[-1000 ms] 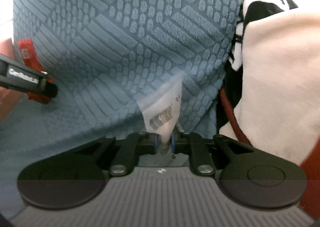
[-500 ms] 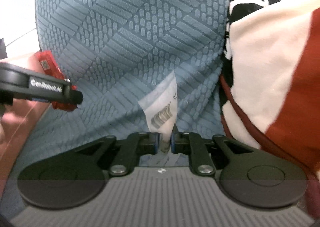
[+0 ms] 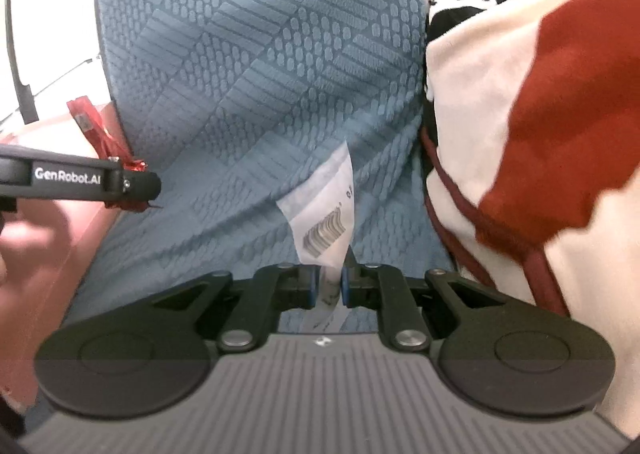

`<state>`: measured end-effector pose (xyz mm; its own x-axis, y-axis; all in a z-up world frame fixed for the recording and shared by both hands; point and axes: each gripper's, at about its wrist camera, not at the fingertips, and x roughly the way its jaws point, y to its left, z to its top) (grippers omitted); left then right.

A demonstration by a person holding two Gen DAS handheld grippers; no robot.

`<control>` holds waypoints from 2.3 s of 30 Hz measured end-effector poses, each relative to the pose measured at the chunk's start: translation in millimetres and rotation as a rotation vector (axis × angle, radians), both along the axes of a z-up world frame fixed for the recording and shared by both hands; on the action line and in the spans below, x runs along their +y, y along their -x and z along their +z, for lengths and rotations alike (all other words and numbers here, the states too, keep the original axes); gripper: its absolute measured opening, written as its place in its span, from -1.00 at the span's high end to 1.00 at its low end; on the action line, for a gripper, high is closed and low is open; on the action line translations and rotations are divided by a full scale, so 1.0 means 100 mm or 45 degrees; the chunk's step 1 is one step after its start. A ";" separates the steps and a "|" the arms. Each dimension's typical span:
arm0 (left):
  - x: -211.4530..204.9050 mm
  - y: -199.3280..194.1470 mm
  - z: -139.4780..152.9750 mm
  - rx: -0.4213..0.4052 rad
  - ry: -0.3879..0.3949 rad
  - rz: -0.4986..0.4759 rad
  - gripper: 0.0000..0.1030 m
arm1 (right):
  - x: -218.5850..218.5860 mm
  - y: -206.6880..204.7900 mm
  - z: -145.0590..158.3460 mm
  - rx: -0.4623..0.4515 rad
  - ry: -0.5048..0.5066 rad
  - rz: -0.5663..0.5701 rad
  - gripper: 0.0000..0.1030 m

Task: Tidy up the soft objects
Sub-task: 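Lift the red packet and cookie bag with both grippers over the pink box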

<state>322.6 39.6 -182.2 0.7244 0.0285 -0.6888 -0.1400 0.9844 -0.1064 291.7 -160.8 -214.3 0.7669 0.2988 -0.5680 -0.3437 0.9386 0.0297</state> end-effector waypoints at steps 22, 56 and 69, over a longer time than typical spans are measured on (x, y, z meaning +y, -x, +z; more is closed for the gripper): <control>-0.16 1.04 0.26 -0.033 -0.004 -0.066 -0.12 | -0.17 1.00 0.16 0.071 -0.063 -0.007 0.70; 0.19 2.00 1.18 -0.029 0.111 -0.013 -0.12 | -0.08 1.75 1.04 0.075 -0.101 0.078 0.70; 0.98 2.39 1.38 -0.055 0.087 0.158 -0.12 | 0.75 1.96 1.23 0.053 -0.088 0.304 0.70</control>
